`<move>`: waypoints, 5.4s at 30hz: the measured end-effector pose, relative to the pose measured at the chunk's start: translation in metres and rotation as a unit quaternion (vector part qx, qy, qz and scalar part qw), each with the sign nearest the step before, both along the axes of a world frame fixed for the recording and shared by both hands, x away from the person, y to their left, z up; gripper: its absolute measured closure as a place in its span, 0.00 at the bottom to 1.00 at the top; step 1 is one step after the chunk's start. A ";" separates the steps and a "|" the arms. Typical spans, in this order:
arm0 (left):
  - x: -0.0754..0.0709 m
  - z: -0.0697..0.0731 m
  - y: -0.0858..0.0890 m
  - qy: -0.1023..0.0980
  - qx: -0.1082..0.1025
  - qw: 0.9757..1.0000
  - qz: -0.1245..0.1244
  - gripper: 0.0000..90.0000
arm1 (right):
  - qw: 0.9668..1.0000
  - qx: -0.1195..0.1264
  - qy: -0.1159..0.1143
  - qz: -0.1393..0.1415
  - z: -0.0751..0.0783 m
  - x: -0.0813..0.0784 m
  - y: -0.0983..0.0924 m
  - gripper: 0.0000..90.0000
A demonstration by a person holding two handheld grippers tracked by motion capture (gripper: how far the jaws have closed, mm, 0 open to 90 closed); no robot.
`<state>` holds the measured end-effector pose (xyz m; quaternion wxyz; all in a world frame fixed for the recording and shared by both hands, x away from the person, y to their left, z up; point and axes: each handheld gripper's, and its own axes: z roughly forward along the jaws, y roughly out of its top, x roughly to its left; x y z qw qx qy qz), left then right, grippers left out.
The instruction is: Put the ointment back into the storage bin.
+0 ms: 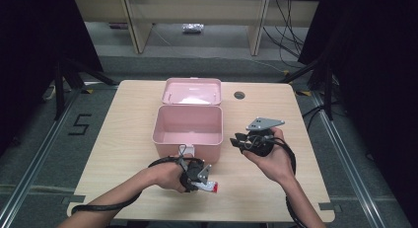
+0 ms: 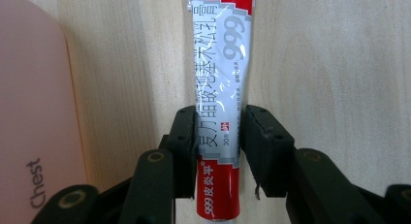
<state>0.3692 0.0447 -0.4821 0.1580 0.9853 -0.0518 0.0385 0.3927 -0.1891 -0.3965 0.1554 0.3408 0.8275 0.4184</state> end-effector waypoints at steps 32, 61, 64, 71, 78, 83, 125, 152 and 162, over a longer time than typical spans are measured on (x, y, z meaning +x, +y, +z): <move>-0.006 0.004 0.007 0.019 -0.020 1.000 0.009 0.79 | 1.000 0.001 -0.002 -0.013 -0.004 0.000 -0.006 0.81; -0.012 0.040 0.025 0.010 -0.052 0.998 0.016 0.79 | 1.000 -0.003 0.001 -0.006 -0.010 0.000 -0.004 1.00; -0.011 0.043 0.027 0.014 -0.047 0.999 0.017 0.79 | 1.000 -0.003 0.002 -0.011 -0.009 0.000 -0.003 1.00; -0.011 0.048 0.031 0.010 -0.049 0.998 0.022 0.79 | 1.000 -0.004 0.004 -0.012 -0.008 -0.001 -0.002 1.00; -0.010 0.054 0.036 0.011 -0.052 0.998 0.029 0.79 | 1.000 -0.003 -0.003 -0.008 -0.009 0.000 0.001 1.00; -0.009 0.057 0.039 0.010 -0.051 0.998 0.031 0.79 | 1.000 -0.001 0.001 -0.011 -0.009 -0.001 0.002 1.00; -0.007 0.092 0.049 0.000 -0.059 0.998 0.030 0.79 | 1.000 0.000 0.008 -0.011 -0.012 -0.003 0.006 1.00; -0.003 0.114 0.055 -0.010 -0.063 0.997 0.033 0.79 | 1.000 -0.005 0.000 -0.002 -0.013 -0.002 0.006 1.00; 0.000 0.118 0.057 -0.016 -0.064 0.997 0.033 0.79 | 1.000 -0.001 0.006 -0.009 -0.015 -0.003 0.007 1.00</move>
